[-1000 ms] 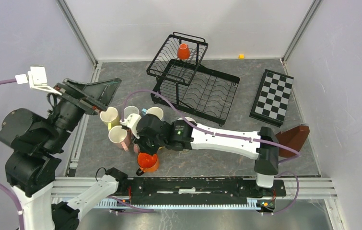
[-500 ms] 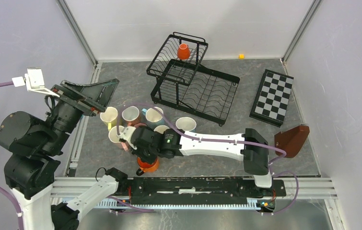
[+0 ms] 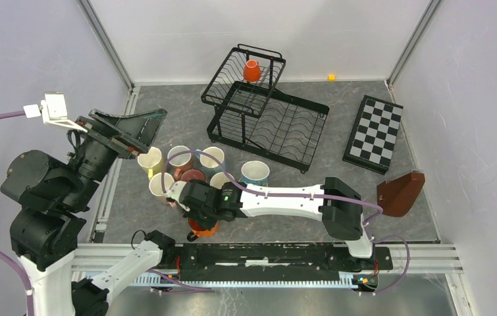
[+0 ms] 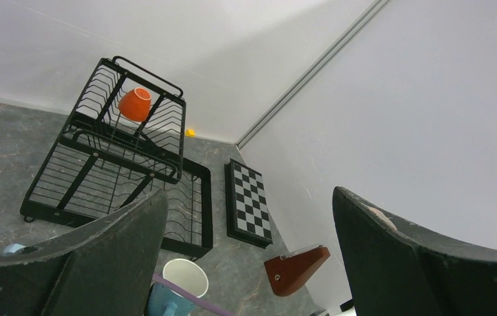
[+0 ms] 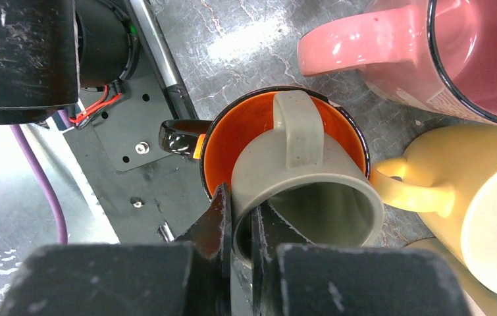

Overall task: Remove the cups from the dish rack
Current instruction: Place the cup into the cup.

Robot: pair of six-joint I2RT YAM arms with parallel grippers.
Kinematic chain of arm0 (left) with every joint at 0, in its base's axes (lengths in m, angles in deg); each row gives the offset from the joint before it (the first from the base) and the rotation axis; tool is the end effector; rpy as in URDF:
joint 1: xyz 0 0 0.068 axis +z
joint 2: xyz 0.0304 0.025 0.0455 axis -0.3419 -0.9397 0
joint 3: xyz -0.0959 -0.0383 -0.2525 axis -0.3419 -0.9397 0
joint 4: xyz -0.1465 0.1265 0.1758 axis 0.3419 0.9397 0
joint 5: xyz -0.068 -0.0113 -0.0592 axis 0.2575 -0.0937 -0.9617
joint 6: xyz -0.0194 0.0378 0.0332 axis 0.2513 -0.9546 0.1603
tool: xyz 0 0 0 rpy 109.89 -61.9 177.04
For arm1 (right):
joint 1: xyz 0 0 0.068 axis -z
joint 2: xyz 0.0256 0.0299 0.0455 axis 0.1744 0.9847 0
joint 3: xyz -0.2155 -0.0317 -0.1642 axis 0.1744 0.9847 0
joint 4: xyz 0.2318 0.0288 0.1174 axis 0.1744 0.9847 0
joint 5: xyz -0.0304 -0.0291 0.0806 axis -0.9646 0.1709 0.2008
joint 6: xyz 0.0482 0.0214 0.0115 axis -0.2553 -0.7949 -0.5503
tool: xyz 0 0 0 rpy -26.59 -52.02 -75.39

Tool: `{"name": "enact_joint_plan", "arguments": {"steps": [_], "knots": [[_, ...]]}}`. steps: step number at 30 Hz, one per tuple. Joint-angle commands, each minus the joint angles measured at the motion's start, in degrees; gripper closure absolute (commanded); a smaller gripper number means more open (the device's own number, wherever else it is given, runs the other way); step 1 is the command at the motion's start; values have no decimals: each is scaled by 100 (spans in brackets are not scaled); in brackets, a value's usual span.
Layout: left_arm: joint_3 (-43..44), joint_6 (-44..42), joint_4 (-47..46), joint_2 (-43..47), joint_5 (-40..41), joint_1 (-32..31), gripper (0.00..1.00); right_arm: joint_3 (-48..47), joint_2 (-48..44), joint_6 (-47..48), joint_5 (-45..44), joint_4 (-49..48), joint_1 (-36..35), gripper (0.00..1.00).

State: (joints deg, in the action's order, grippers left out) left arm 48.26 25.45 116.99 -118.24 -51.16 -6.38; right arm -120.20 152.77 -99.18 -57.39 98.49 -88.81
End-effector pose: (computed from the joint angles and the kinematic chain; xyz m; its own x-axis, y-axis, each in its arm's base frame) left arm 0.0416 -0.0185 0.5480 -0.1421 -0.6324 -0.7615 0.3954 0.6690 -0.6294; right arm 0.0880 0.4377 0.2457 -0.3950 -0.7017 -0.5929 -0.9072 0.3998 0.1312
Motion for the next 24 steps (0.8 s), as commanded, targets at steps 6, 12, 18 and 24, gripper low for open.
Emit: {"name": "enact_joint_plan", "arguments": {"steps": [6, 12, 18, 24], "knots": [[-114, -221, -185, 13, 42, 23, 0, -10, 82, 134, 36, -337, -24, 89], [-167, -203, -200, 32, 37, 21, 0, 80, 40, 127, 48, -396, -25, 81], [-210, -188, -194, 38, 29, 24, 0, 123, 71, 110, 141, -451, -23, 81], [-261, -185, -224, 37, 15, 27, 0, 105, 70, 111, 146, -480, -25, 74]]}}
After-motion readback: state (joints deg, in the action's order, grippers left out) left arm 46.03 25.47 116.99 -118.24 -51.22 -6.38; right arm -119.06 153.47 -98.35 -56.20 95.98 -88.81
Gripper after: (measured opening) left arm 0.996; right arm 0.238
